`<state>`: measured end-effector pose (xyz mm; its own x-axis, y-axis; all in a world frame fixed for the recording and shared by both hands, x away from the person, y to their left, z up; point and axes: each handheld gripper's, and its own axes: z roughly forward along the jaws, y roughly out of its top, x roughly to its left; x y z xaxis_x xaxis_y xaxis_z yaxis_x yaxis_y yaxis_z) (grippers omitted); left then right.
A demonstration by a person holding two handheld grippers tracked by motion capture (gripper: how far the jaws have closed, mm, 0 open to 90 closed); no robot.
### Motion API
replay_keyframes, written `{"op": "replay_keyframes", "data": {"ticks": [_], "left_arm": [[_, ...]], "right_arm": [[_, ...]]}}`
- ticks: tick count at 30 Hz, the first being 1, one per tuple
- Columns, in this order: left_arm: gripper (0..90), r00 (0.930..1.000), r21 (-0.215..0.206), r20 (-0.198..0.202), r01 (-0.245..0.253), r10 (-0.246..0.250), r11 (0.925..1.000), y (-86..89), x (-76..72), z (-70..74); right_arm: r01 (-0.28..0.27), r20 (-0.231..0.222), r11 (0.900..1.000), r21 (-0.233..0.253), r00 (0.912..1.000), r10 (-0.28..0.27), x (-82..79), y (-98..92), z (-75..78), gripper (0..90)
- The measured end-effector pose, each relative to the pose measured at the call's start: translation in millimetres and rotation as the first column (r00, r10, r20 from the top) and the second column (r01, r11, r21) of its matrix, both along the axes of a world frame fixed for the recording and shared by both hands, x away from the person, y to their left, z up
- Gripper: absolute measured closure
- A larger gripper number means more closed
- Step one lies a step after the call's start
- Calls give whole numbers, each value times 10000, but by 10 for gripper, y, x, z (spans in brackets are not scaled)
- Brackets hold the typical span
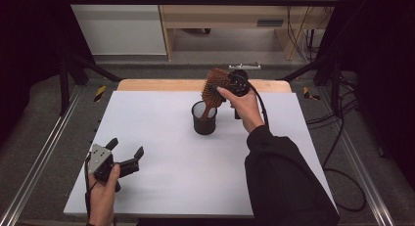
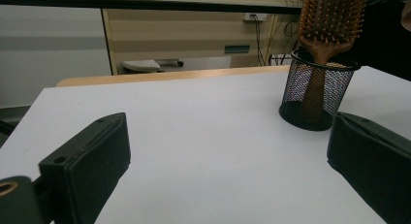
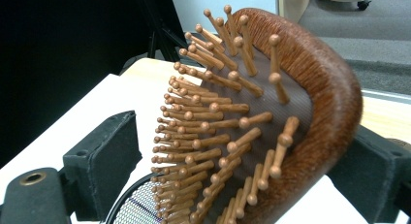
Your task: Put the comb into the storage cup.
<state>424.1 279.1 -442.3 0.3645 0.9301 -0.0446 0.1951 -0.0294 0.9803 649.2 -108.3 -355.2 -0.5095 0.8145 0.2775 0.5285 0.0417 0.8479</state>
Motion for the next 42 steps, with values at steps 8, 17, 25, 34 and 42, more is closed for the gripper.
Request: {"op": "replay_keyframes", "data": {"ticks": [8, 17, 25, 34, 42], "left_arm": [[20, 10000, -64, -4, 32, -32, 10000, 6, 3, -1], [19, 10000, -13, -6, 30, -30, 10000, -8, -11, -3], [19, 10000, -48, -18, -8, 8, 10000, -1, -2, -7], [19, 10000, -15, -1, -6, 6, 10000, -1, -3, -4], [19, 10000, -23, 35, -35, 35, 10000, 10, -9, 0]], "right_arm": [[151, 79, 9999, 45, 9999, -151, -48, -56, -9, 97], [254, 68, 9996, 94, 9997, -254, -118, -87, -8, 80], [152, 203, 9995, 273, 9997, -158, -172, -96, 3, 62], [228, 391, 9994, 254, 9990, -237, -164, -104, 2, 70], [335, 458, 9993, 167, 9984, -342, -168, -125, 8, 61]]}}
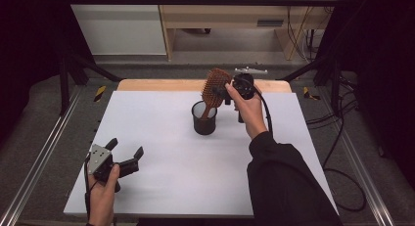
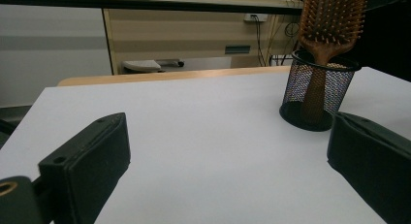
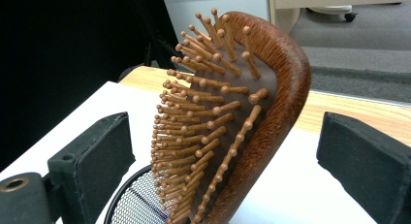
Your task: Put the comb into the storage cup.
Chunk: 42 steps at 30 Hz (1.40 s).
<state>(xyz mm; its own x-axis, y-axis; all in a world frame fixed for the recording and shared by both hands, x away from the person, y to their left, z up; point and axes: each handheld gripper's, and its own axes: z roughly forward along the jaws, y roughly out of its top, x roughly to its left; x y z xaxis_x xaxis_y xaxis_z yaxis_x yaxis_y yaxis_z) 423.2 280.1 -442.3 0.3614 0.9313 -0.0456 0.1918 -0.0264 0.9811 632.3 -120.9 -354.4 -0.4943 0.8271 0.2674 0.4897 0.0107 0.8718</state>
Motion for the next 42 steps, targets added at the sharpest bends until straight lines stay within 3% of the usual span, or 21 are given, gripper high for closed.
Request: {"op": "replay_keyframes", "data": {"ticks": [20, 42], "left_arm": [[19, 10000, -16, 11, 10, -10, 10000, -6, -1, -1], [18, 10000, -40, 49, 6, -5, 10000, 6, -2, 5]], "right_arm": [[354, 530, 9994, -46, 9980, -351, -44, -116, 55, 76], [299, 761, 9995, 117, 9966, -308, -103, -156, 93, 78]]}}
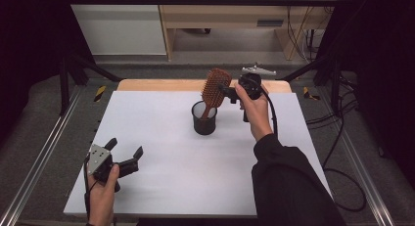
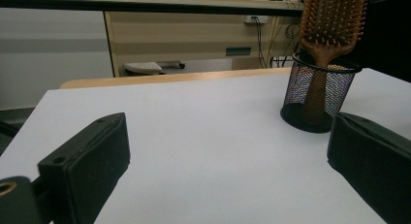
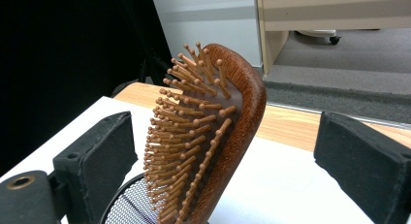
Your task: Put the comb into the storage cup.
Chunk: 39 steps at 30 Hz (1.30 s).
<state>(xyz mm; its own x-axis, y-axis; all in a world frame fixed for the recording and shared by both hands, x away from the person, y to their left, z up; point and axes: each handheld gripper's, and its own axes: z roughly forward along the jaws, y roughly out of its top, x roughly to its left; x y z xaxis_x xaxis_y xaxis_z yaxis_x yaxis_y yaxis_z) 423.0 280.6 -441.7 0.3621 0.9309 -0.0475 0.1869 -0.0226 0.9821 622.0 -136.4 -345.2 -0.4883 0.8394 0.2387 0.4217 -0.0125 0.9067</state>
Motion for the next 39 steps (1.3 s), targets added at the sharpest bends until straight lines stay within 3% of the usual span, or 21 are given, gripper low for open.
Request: {"op": "replay_keyframes", "data": {"ticks": [39], "left_arm": [[18, 10000, 5, -1, -17, 17, 10000, 2, 1, 0]], "right_arm": [[27, 572, 9994, 342, 9983, -47, -147, -177, 135, 57]]}}
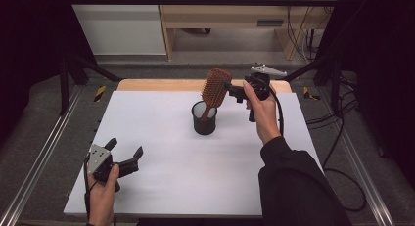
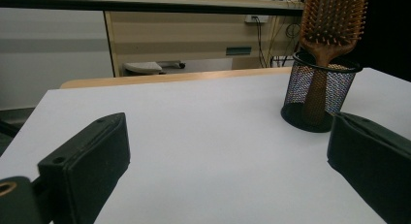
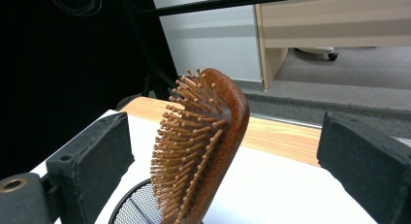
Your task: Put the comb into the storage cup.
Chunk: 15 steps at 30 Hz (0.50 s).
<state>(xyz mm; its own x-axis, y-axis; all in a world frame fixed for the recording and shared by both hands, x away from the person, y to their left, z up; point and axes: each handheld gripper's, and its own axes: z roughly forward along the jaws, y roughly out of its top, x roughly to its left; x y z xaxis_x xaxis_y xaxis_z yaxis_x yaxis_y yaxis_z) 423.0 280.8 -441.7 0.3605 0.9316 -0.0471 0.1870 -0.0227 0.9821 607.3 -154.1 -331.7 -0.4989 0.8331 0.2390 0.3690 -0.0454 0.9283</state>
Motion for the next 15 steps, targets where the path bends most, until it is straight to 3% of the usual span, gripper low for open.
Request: {"op": "replay_keyframes", "data": {"ticks": [15], "left_arm": [[18, 10000, 63, -29, 45, -45, 10000, -22, -4, -8]], "right_arm": [[83, 151, 10000, -20, 9999, -83, -101, -130, 27, 66]]}}
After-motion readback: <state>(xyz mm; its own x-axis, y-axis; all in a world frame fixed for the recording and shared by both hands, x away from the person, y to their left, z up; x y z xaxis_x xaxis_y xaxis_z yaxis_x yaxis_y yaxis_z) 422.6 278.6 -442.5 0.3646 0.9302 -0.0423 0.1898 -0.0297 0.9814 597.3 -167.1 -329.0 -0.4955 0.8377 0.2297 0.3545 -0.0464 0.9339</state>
